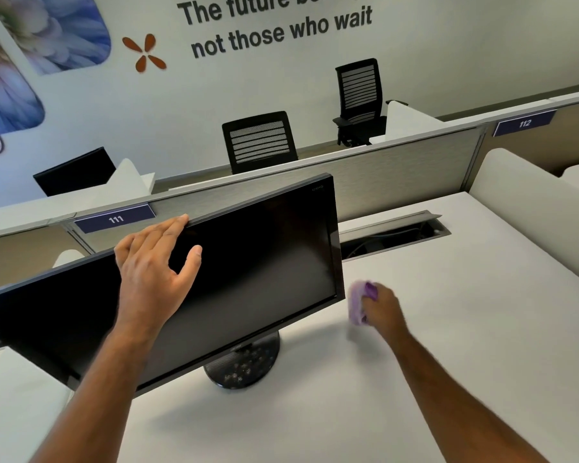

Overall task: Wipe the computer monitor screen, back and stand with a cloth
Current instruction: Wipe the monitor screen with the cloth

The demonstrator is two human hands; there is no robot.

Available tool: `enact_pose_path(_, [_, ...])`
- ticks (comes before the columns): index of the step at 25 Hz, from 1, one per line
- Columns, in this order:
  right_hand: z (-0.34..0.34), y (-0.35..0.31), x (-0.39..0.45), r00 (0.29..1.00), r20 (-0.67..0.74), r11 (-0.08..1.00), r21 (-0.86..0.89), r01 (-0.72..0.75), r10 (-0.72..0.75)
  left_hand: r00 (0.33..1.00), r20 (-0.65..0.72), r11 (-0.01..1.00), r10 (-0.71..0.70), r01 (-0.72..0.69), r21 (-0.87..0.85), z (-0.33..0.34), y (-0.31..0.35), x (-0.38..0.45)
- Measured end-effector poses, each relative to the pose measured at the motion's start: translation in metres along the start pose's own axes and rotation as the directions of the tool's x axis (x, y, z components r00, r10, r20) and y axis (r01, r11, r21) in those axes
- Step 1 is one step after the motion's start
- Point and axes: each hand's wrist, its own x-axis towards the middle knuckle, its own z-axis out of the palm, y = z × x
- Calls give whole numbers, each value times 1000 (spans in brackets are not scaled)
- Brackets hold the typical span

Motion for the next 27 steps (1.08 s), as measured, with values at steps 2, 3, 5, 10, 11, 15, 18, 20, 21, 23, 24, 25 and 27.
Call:
enact_pose_path(2, [-30,-44,-2,982,-131,983,109,151,-136,1000,-5,1000,1,-1,1,0,2,-1])
enact_pose_path(3, [-45,-72,-5,958,-177,954,158,255,-226,1000,-5,1000,1,-1,-2,0,2,-1])
enact_pose_path(5, [-69,-130,-14,850,-243,841,173,512,-468,1000,-6,1000,-5,5,-11,-1,2,-1])
enact_pose_path(10, [-74,-225,-31,458,-38,446,-312,839,-888,1000,9,1000,-17,17,-16,-2,1,-2])
enact_pose_path(11, [-67,-237,-42,435,14,398,-380,835,-900,1000,11,1000,-18,18,-17,-2,1,-2])
enact_pose_path(15, [-20,-250,-83,349,192,261,-372,891,-917,1000,15,999,-21,21,-29,-2,1,0])
enact_pose_path(18, [-10,-248,-82,322,220,225,-375,899,-921,1000,21,999,-12,13,-33,-2,0,0])
enact_pose_path(20, [-24,-246,-65,390,158,308,-383,871,-907,1000,17,999,-1,2,-33,-1,0,1])
enact_pose_path(21, [-34,-243,-54,435,111,365,-387,847,-894,1000,14,999,3,-3,-33,-1,1,1])
enact_pose_path(23, [-56,-238,-35,538,12,487,-409,772,-843,1000,11,999,5,-5,-35,-1,2,2])
enact_pose_path(24, [-64,-236,-29,591,-33,549,-418,724,-806,1000,15,999,5,-4,-35,-1,3,1])
enact_pose_path(25, [-68,-235,-26,631,-69,593,-431,680,-773,1000,21,999,4,-4,-34,-1,4,1])
enact_pose_path(27, [-66,-236,-28,646,-79,603,-459,652,-759,999,33,1000,0,1,-29,-2,3,0])
